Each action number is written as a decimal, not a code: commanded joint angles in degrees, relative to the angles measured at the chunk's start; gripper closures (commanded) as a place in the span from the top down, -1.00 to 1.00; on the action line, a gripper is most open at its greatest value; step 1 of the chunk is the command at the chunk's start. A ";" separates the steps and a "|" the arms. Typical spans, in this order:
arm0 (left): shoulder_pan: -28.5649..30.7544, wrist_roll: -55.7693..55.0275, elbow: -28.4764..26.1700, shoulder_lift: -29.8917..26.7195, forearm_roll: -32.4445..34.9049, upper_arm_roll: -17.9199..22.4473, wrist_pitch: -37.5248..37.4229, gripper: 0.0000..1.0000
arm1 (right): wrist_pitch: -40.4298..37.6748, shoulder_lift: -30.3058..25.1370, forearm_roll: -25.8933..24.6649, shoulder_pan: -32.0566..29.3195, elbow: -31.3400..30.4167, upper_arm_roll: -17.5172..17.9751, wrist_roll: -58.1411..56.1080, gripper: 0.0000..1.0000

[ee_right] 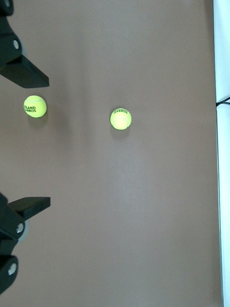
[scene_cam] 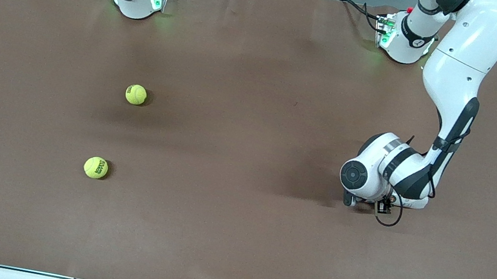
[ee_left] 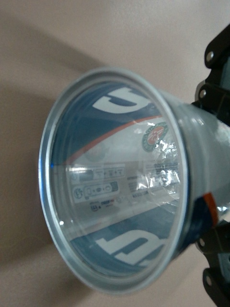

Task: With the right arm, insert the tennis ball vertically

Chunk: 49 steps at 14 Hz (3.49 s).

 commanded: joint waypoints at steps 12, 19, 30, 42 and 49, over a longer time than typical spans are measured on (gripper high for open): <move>-0.86 1.62 7.45 -2.56 -6.35 -6.98 0.59 0.46 | -0.47 1.19 -0.97 -0.20 -0.14 0.25 -0.32 1.00; -0.95 2.85 14.76 -2.74 -32.70 -7.51 5.66 0.46 | -2.15 6.01 -0.89 0.24 -0.49 0.43 0.29 1.00; -3.85 1.88 12.04 1.31 -49.88 -11.02 37.48 0.45 | 7.76 24.28 -0.01 4.63 -0.58 0.78 0.38 1.00; -9.12 1.97 8.00 7.02 -65.96 -13.04 61.66 0.43 | 24.84 37.49 4.92 5.60 -0.67 0.69 0.73 1.00; -11.41 1.97 5.97 7.37 -76.07 -13.13 70.11 0.43 | 30.46 40.12 3.95 7.27 -0.67 0.43 3.54 1.00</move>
